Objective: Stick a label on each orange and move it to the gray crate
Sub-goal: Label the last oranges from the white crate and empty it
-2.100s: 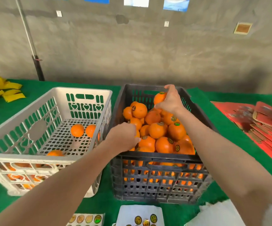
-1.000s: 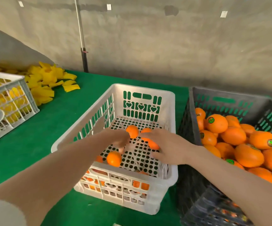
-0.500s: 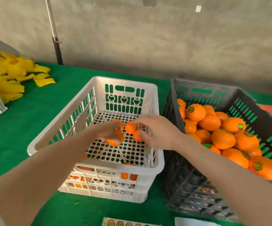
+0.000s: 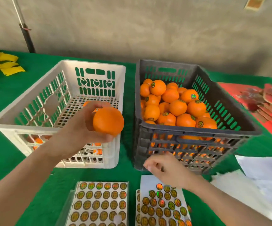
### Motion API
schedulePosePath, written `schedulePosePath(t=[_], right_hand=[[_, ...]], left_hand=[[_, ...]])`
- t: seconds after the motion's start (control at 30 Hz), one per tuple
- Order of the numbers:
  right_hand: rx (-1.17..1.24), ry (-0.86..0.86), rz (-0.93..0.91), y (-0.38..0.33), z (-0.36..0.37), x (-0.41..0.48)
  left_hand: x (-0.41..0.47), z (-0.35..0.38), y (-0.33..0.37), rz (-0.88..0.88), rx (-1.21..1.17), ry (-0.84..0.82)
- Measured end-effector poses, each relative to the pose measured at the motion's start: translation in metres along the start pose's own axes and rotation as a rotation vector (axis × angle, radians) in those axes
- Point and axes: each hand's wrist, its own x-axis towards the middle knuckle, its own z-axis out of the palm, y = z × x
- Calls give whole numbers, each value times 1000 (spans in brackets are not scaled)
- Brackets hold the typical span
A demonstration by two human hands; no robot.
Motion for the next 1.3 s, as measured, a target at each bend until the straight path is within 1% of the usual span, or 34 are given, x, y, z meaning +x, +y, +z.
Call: schedulePosePath(t=[0.03, 0.07, 0.13, 0.2, 0.27, 0.37, 0.5, 0.57, 0.63, 0.7, 0.8, 0.97, 1.1, 1.2, 1.3], right_hand=[[-98, -121, 142, 23, 8, -6], [-185, -206, 257, 44, 16, -12], [-307, -312, 386, 71, 28, -20], [-341, -325, 436, 83, 38, -22], [-338, -279, 453, 87, 44, -21], [-333, -208, 421, 88, 49, -22], [-165, -114, 406, 90, 49, -29], [-130, -131, 399, 91, 47, -33], [-167, -199, 408, 92, 49, -37], [-227, -243, 411, 93, 54, -38], [-203, -160, 384, 91, 54, -39], [65, -50, 325, 88, 39, -46], [199, 50, 250, 85, 30, -52], [175, 94, 182, 86, 32, -58], [117, 147, 132, 90, 40, -64]], left_hand=[[-6, 12, -4, -23, 9, -11], [-10, 24, -9, -54, 24, -16], [-16, 45, -23, -124, 31, -19], [-20, 64, -40, -206, 24, -19], [-23, 80, -58, -305, 16, 4], [-28, 97, -85, -417, -40, 46], [-30, 112, -117, -528, -193, 115], [-30, 117, -129, -557, -208, 99], [-30, 122, -139, -576, -221, 96], [-28, 125, -146, -586, -236, 95], [-23, 129, -149, -589, -247, 85], [-19, 136, -153, -633, -215, 15], [-20, 149, -150, -624, -277, -85], [-17, 157, -150, -597, -338, -108], [-15, 160, -149, -600, -376, -86]])
